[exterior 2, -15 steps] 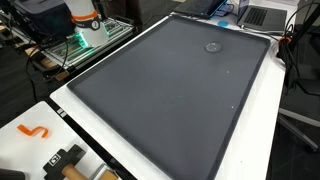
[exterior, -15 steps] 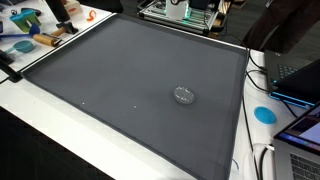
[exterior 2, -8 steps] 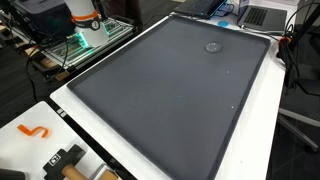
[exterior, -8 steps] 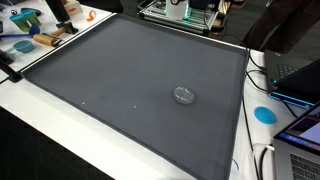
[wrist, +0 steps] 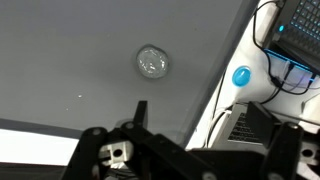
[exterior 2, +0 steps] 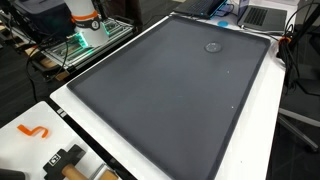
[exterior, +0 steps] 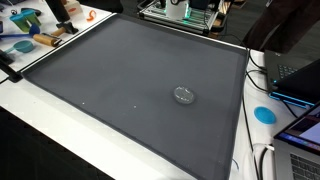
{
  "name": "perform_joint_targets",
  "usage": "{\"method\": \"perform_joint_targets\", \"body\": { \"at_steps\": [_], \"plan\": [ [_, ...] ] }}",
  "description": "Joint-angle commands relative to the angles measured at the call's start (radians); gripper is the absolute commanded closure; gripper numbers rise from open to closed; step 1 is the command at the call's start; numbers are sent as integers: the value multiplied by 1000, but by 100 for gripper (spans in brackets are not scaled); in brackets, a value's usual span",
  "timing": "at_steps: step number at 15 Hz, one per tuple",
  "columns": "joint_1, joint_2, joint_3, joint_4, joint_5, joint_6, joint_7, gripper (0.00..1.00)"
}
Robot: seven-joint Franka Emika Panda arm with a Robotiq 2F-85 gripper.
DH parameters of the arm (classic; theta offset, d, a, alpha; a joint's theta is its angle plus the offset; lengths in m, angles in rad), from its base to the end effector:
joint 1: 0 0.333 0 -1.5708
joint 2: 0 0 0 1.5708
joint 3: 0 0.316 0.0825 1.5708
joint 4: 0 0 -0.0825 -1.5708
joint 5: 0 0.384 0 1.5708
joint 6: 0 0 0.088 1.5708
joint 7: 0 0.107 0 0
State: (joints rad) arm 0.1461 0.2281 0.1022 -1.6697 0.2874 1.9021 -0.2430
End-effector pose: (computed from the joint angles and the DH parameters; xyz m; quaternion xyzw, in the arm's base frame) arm 0.6081 0.1703 0.4743 -0.9699 -0.1942 -0.0020 0.1470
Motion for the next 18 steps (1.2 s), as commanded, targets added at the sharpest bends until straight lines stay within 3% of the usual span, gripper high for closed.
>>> {"method": "perform_joint_targets", "body": {
  "at_steps": [1, 9, 18],
  "plan": [
    [-14, 19, 27, 12, -17, 10, 6, 0],
    [12, 77, 60, 48, -34, 46, 23, 0],
    [102, 177, 78, 61, -156, 83, 212, 0]
  ]
}}
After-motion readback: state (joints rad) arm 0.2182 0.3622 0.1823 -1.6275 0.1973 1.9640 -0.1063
